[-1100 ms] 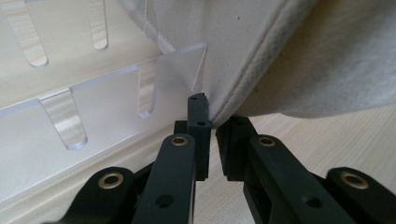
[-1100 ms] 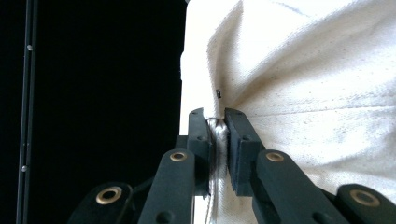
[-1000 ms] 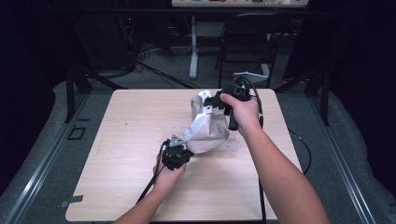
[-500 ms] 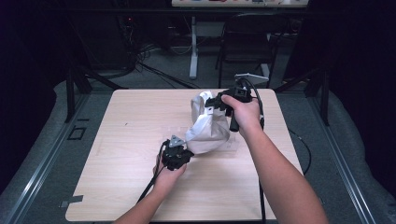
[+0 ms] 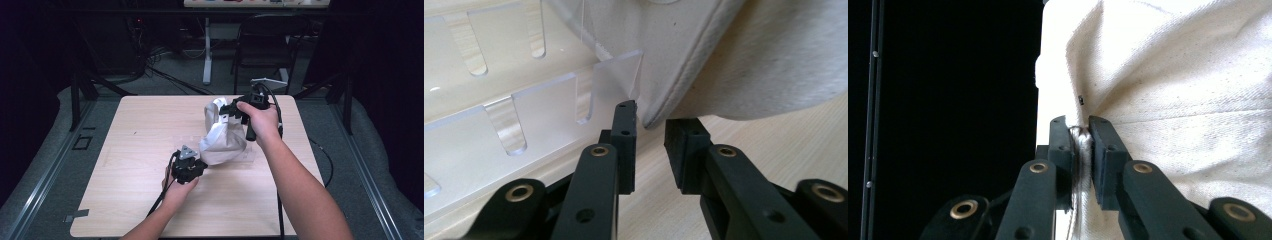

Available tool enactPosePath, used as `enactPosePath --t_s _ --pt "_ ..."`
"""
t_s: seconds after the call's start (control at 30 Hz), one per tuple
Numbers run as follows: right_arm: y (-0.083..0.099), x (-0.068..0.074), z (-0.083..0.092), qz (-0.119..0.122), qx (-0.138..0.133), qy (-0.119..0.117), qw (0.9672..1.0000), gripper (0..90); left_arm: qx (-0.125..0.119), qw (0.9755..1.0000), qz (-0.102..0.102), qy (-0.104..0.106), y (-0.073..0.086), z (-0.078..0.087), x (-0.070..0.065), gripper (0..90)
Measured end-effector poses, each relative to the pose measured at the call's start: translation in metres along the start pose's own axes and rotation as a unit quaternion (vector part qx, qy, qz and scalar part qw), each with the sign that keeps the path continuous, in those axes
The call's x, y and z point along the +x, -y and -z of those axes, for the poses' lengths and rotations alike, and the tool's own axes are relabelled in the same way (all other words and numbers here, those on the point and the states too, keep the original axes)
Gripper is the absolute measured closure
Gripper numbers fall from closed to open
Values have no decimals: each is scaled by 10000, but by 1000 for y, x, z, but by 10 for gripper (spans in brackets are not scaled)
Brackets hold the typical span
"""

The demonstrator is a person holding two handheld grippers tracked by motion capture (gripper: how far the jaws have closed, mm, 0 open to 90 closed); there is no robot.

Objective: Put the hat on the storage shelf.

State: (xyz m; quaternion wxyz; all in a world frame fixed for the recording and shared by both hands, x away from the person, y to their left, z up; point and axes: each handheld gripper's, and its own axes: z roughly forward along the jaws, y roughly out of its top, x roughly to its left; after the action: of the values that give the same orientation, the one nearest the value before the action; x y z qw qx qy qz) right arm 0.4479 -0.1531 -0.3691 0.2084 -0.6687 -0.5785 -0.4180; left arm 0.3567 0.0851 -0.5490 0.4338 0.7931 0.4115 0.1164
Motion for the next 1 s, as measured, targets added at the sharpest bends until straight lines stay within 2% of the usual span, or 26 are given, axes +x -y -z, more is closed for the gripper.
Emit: enactPosePath --t_s 0.03,0.07,0.13,0.37,0.47,0.57,0.7,0.83,1.0 --pt "0 0 0 -11 1 19 10000 813 -60 10000 15 2 0 0 0 729" --pt "0 1 1 10 -6 24 10000 813 32 10000 -15 56 0 3 1 715" --pt "0 1 1 24 -2 51 10000 813 -50 10000 -4 80 -1 5 0 703" --pt "1 2 0 84 3 107 9999 812 -144 9999 -36 43 0 11 -1 662" --pt "1 3 1 107 -49 137 9998 808 -155 9998 -27 92 0 18 0 628" --pt "3 3 3 180 -54 221 9996 788 -219 9997 -36 96 1 27 2 585" --pt "3 4 8 220 -138 213 9994 743 -342 9994 -21 17 3 39 6 548" --pt "4 5 14 289 -169 249 9991 713 -388 9992 -34 21 6 52 12 536" --pt "6 8 23 342 -182 232 9990 707 -403 9991 -69 -74 12 65 19 531"
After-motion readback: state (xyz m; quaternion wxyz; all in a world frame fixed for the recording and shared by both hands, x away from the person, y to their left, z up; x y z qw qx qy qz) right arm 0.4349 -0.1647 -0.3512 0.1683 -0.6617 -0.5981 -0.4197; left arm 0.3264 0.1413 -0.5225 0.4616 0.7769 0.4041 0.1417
